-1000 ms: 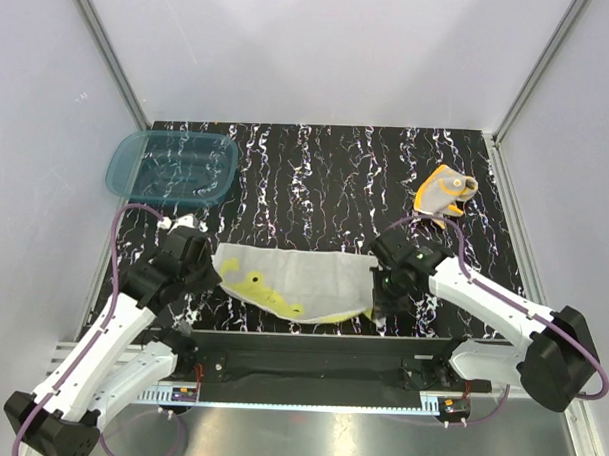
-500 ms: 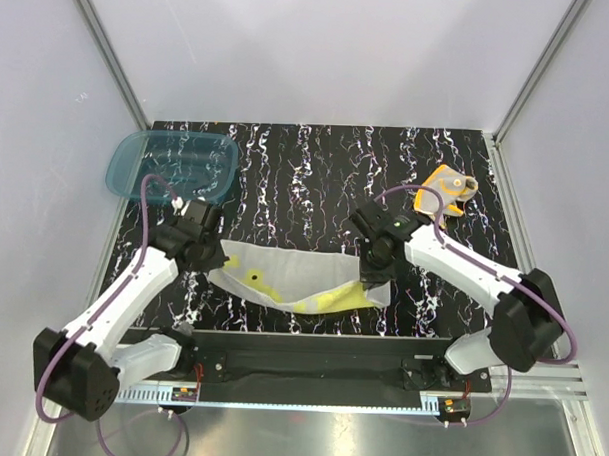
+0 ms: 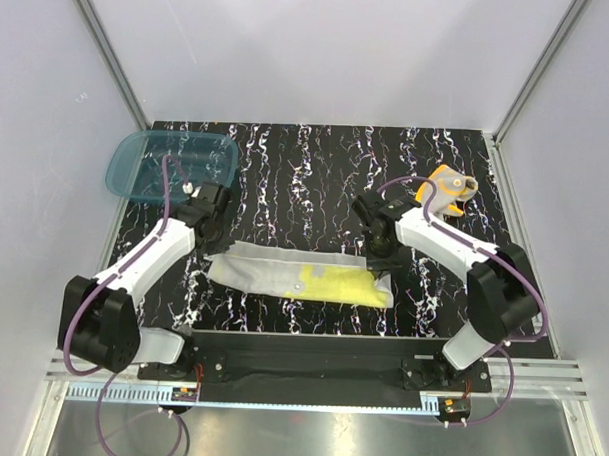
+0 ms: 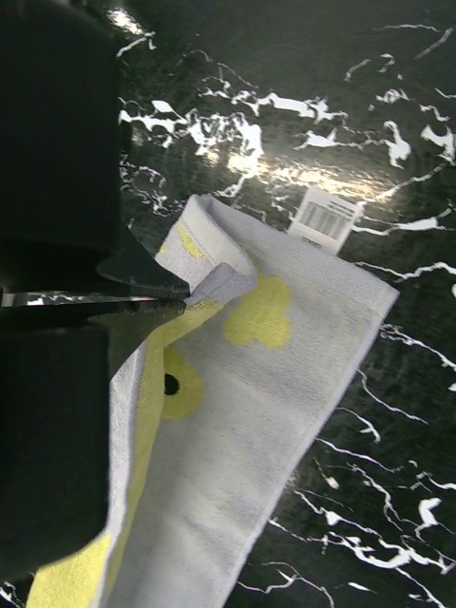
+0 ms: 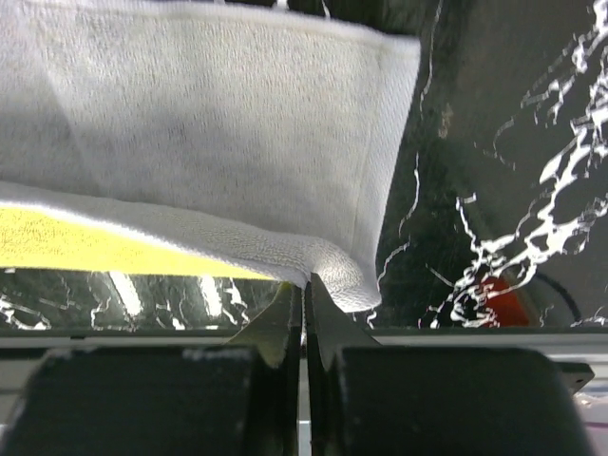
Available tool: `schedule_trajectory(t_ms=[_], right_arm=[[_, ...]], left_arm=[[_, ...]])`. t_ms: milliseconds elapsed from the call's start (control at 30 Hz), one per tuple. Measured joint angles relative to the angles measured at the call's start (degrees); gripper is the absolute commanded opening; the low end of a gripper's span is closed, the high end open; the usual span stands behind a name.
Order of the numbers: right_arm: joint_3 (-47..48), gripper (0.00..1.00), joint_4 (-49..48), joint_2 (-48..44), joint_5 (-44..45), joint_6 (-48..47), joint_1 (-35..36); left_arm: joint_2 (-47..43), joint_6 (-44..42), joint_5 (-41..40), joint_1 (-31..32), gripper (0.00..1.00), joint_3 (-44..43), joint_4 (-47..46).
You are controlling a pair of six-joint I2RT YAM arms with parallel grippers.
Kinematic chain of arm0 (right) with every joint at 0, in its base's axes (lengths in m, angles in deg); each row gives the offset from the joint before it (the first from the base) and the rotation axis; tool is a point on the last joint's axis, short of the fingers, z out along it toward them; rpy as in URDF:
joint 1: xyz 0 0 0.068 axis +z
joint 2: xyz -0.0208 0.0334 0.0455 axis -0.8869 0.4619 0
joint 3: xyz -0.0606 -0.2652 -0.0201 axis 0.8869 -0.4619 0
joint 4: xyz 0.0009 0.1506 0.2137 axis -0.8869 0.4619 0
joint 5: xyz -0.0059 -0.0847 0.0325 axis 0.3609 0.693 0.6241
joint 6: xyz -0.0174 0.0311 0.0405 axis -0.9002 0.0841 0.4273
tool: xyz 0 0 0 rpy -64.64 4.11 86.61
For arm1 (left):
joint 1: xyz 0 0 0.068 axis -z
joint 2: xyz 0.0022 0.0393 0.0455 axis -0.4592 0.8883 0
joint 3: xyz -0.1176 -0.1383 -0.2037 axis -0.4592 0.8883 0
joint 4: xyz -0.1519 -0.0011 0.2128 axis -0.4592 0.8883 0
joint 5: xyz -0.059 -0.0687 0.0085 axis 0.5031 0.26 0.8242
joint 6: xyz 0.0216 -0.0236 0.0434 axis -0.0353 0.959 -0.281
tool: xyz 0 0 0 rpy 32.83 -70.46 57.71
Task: Roll the towels
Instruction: Fold the towel
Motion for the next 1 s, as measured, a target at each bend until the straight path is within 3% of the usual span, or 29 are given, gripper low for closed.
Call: schedule_trajectory(t_ms=[400,500,533,567,600,633,767,800,833,967,1000], right_arm=[[4.17,0.0,-1.46,7.87,1.25,-3.13,-1.4],[4.35,0.06,-1.84,8.76,1.33,-3.54,-2.14],[4.35,0.12,-1.84,8.98,1.36,-3.69,-2.43],[4.35,0.32,-1.95,9.22,1.36,-3.93,-2.67],[4.35,0.42,-2.12,9.42,1.42,-3.89,-2.86],[4.35,0.46,-2.38,9.68,1.57,-4.15,-3.1],[4.35,0.99,-3.08,10.73,2.62,-4.57,-3.91],[4.37,1.0,-3.15,10.91,2.93,-4.52,-4.11],[4.5,1.0,-3.08,10.99,3.26,-4.92,-4.22],[6.12,1.0,-3.06,10.84,6.1,-4.79,-4.39],[6.32,1.0,-3.08,10.51,6.8,-4.7,-4.39]], left_arm=[[5.38,-0.87,-1.53,-0.63,0.0,-2.95,-2.1],[6.29,-1.05,-1.79,-0.92,0.0,-2.99,-2.43],[6.67,-1.11,-1.88,-1.05,0.0,-2.99,-2.54],[7.06,-1.14,-1.92,-1.16,0.0,-3.02,-2.6],[7.63,-1.14,-2.01,-1.27,0.0,-3.02,-2.69],[8.04,-1.2,-2.12,-1.38,0.0,-3.02,-2.8],[10.47,-1.33,-2.82,-1.62,0.0,-3.06,-3.54],[11.04,-1.31,-3.02,-1.64,0.0,-3.06,-3.69],[11.43,-1.31,-3.15,-1.68,0.04,-3.06,-3.82],[12.76,-1.49,-3.87,-1.97,0.56,-3.34,-3.87],[12.94,-1.57,-4.24,-2.08,0.63,-3.69,-3.87]])
